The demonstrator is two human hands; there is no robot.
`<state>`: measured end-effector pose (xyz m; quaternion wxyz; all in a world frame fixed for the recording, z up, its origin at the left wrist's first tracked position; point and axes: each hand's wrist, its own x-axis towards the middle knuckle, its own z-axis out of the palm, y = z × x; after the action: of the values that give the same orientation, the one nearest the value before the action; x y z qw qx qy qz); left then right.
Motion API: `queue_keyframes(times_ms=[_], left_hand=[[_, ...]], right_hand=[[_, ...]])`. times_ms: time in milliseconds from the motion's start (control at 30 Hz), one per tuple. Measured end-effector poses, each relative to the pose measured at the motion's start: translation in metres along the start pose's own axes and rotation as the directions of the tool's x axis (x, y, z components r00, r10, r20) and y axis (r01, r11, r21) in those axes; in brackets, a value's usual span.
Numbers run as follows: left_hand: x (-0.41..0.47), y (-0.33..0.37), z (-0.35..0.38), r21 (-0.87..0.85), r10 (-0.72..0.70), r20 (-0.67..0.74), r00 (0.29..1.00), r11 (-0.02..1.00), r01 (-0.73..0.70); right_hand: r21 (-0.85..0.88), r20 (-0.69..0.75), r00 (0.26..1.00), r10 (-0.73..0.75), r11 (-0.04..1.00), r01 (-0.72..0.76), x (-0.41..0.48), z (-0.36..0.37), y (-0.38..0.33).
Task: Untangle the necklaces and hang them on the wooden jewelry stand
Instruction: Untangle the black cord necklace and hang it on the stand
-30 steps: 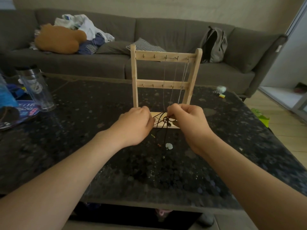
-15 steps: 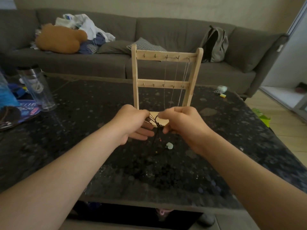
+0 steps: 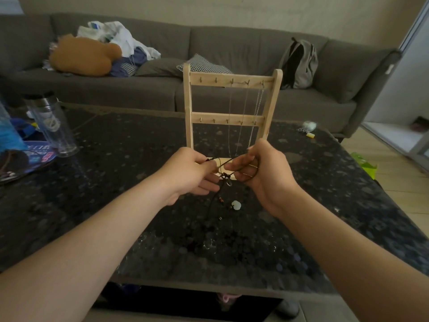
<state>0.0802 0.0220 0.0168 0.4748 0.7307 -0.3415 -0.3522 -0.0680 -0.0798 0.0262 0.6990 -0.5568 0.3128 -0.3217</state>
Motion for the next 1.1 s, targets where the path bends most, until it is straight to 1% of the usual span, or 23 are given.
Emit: queue_keyframes(times_ms=[67, 133, 300, 367, 433, 500, 567, 733, 800, 867, 900, 933, 967, 1033, 1100], left_hand=[[-0.001, 0.002, 0.001, -0.053, -0.019, 0.016, 1.000, 0.998, 0.020], [-0.003, 0.004, 0.001, -0.108, -0.037, 0.022, 0.999, 0.993, 0.039], [-0.005, 0.009, -0.002, -0.177, -0.054, 0.038, 0.998, 0.982, 0.060], [-0.004, 0.011, -0.003, -0.219, -0.023, 0.058, 0.998, 0.975, 0.035], [-0.004, 0.013, -0.002, -0.305, 0.012, 0.080, 0.997, 0.952, 0.013], [-0.004, 0.014, -0.001, -0.394, 0.038, 0.107, 0.993, 0.919, 0.008], [-0.003, 0.015, 0.001, -0.436, 0.042, 0.124, 0.991, 0.900, 0.017], [-0.006, 0.016, 0.001, -0.419, 0.001, 0.159, 0.987, 0.906, 0.067], [-0.005, 0.015, 0.000, -0.403, -0.018, 0.108, 0.994, 0.913, 0.060], [-0.002, 0.013, -0.001, -0.357, -0.027, 0.019, 0.999, 0.934, 0.032], [-0.002, 0.012, -0.003, -0.324, -0.028, -0.009, 1.000, 0.946, 0.024], [-0.001, 0.012, -0.004, -0.287, -0.026, -0.021, 0.999, 0.958, 0.019], [-0.002, 0.012, -0.005, -0.246, -0.021, -0.022, 1.000, 0.969, 0.014], [-0.004, 0.012, -0.007, -0.141, 0.002, -0.024, 1.000, 0.990, -0.005], [-0.005, 0.013, -0.007, -0.056, 0.025, -0.034, 0.999, 0.998, -0.027]], right_hand=[[0.098, -0.021, 0.999, 0.036, 0.995, -0.034, -0.002, 0.000, -0.001], [0.140, -0.040, 0.997, 0.067, 0.988, -0.061, -0.004, 0.001, -0.003], [0.086, -0.103, 0.989, 0.106, 0.991, -0.098, -0.004, 0.000, -0.007], [0.096, -0.107, 0.984, 0.142, 0.987, -0.131, -0.005, 0.000, -0.008], [0.111, -0.103, 0.981, 0.166, 0.982, -0.155, -0.005, 0.001, -0.007], [0.149, -0.091, 0.979, 0.181, 0.975, -0.166, -0.003, 0.002, -0.006], [0.184, -0.074, 0.980, 0.185, 0.968, -0.169, -0.002, 0.002, -0.005], [0.189, -0.046, 0.978, 0.203, 0.963, -0.191, 0.000, 0.002, -0.003], [0.181, -0.070, 0.974, 0.214, 0.963, -0.199, 0.002, 0.001, -0.002], [0.169, -0.084, 0.971, 0.223, 0.964, -0.206, 0.003, -0.002, -0.003], [0.137, -0.079, 0.972, 0.219, 0.969, -0.207, 0.004, -0.004, -0.003], [0.057, -0.070, 0.977, 0.203, 0.978, -0.199, 0.003, -0.005, -0.004], [-0.065, -0.060, 0.984, 0.170, 0.983, -0.174, 0.002, -0.006, -0.004], [-0.275, -0.025, 0.997, 0.077, 0.958, -0.081, 0.001, -0.007, -0.003], [-0.369, 0.029, 1.000, -0.001, 0.929, 0.012, 0.000, -0.006, 0.000]])
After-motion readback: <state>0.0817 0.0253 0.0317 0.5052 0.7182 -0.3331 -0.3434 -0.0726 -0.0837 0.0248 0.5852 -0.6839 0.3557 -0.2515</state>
